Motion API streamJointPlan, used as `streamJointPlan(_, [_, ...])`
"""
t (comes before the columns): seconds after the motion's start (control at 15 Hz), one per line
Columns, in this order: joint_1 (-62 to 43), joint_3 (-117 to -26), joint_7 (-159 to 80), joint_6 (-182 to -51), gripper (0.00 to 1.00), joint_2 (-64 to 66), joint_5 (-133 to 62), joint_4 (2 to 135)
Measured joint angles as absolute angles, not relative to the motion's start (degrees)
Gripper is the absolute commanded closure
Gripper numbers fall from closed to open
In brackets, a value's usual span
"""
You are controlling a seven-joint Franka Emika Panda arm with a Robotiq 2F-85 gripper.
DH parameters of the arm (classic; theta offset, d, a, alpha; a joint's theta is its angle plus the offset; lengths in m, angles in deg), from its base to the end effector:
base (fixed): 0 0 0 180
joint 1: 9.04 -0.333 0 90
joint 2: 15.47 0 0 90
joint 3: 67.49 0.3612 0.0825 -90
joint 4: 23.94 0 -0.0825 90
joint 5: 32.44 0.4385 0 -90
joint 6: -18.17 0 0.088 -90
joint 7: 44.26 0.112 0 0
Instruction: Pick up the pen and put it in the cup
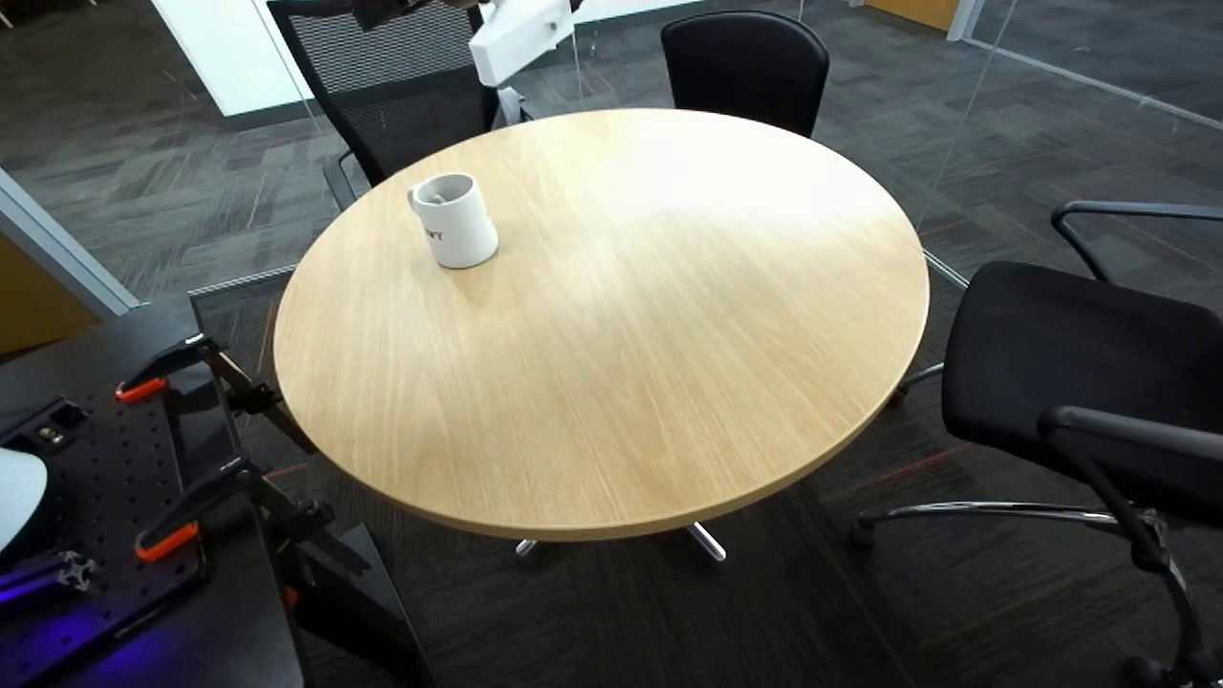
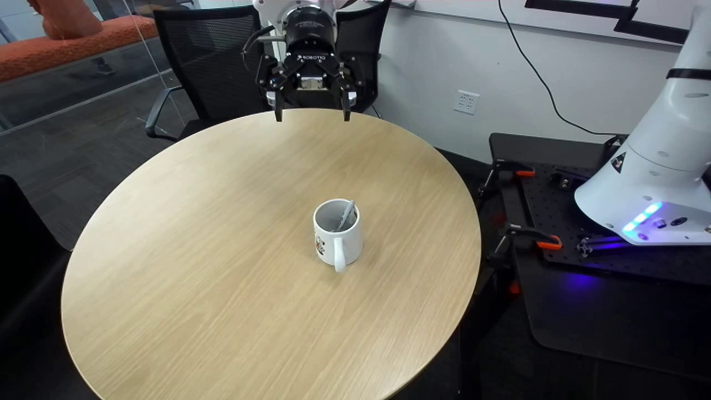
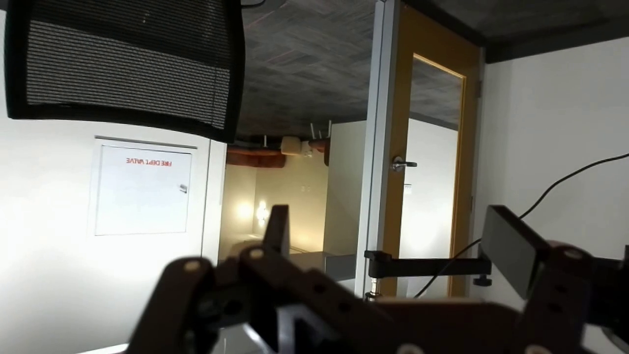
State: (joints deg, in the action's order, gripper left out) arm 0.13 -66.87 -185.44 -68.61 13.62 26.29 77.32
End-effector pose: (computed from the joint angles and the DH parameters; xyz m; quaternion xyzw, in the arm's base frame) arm 0.6658 0.0002 0.2890 -0.4673 -0.6773 -0.3665 0.4343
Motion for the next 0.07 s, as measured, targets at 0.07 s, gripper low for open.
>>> streamJointPlan(0.07, [0.13, -66.88, -185.47, -68.62, 0.00, 13.62, 26.28, 77.43])
